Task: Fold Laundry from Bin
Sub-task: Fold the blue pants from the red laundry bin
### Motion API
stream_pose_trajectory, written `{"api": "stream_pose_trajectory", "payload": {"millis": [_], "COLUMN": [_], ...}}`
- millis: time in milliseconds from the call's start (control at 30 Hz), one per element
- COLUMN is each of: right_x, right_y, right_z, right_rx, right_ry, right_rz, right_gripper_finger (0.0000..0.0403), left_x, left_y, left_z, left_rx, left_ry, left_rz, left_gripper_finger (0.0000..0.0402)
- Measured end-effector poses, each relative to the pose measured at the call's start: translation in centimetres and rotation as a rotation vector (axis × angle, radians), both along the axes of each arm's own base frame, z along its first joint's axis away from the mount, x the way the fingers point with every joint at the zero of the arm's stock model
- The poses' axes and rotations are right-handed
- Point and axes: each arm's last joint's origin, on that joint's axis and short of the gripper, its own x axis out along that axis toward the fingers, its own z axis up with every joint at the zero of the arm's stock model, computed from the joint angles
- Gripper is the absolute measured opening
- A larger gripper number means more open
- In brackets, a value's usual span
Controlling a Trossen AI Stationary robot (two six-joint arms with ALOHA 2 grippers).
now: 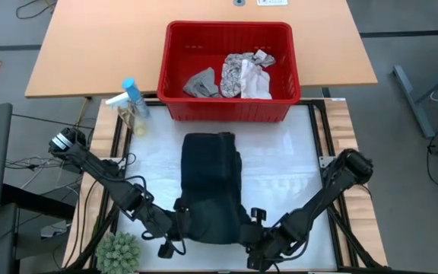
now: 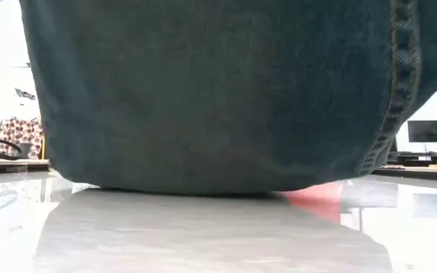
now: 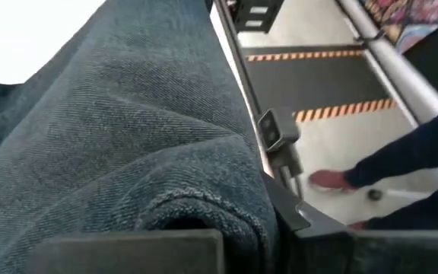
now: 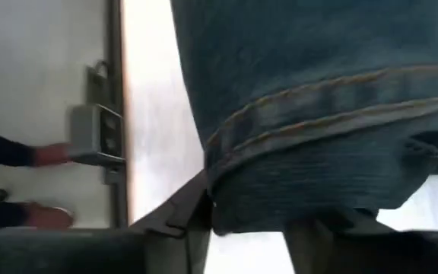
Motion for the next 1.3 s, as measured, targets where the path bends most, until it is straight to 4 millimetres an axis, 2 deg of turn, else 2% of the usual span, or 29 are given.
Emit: {"api": "stream_pose_trajectory", "payload": {"millis": [167, 300, 400, 567, 733, 833, 967, 1200, 1300], "right_x": [-0.1, -0.6, -1.3, -3.4, -5.1, -5.3, -5.5, -4.8, -4.2], "right_y": [-0.4, -0.3, 0.9, 3.8, 5.2, 5.5, 5.7, 4.2, 3.4], "right_z": [1.8, 2.4, 2.6, 3.1, 3.1, 2.2, 0.3, -3.5, -4.4], "right_rx": [0.098, 0.216, 0.338, 0.476, 0.565, 0.627, 0.714, 0.811, 0.843], "right_ry": [-0.059, -0.046, -0.043, -0.058, -0.141, -0.203, -0.273, -0.306, -0.332], "right_rz": [-0.043, -0.155, -0.224, -0.245, -0.415, -0.513, -0.569, -0.669, -0.684], "right_gripper_finger": [0.0229, 0.0243, 0.0243, 0.0235, 0.0228, 0.0226, 0.0222, 0.0225, 0.0231], "left_x": [0.0, -0.1, -0.3, -0.9, -1.4, -1.5, -1.3, -0.5, -0.3], "left_y": [-0.4, -0.5, -0.8, -1.3, -1.7, -2.2, -3.7, -5.8, -6.3], "left_z": [0.3, 0.3, 0.3, 0.0, 0.0, -0.4, -2.3, -5.4, -6.1], "left_rx": [-0.101, -0.154, -0.163, -0.156, -0.152, -0.136, -0.12, -0.157, -0.186], "left_ry": [0.02, 0.05, 0.063, 0.095, 0.104, 0.109, 0.164, 0.242, 0.268], "left_rz": [-0.028, -0.018, -0.02, -0.032, -0.042, -0.049, -0.095, -0.162, -0.155], "left_gripper_finger": [0.0016, 0.0016, 0.0016, 0.0016, 0.0016, 0.0016, 0.0016, 0.0016, 0.0016]}}
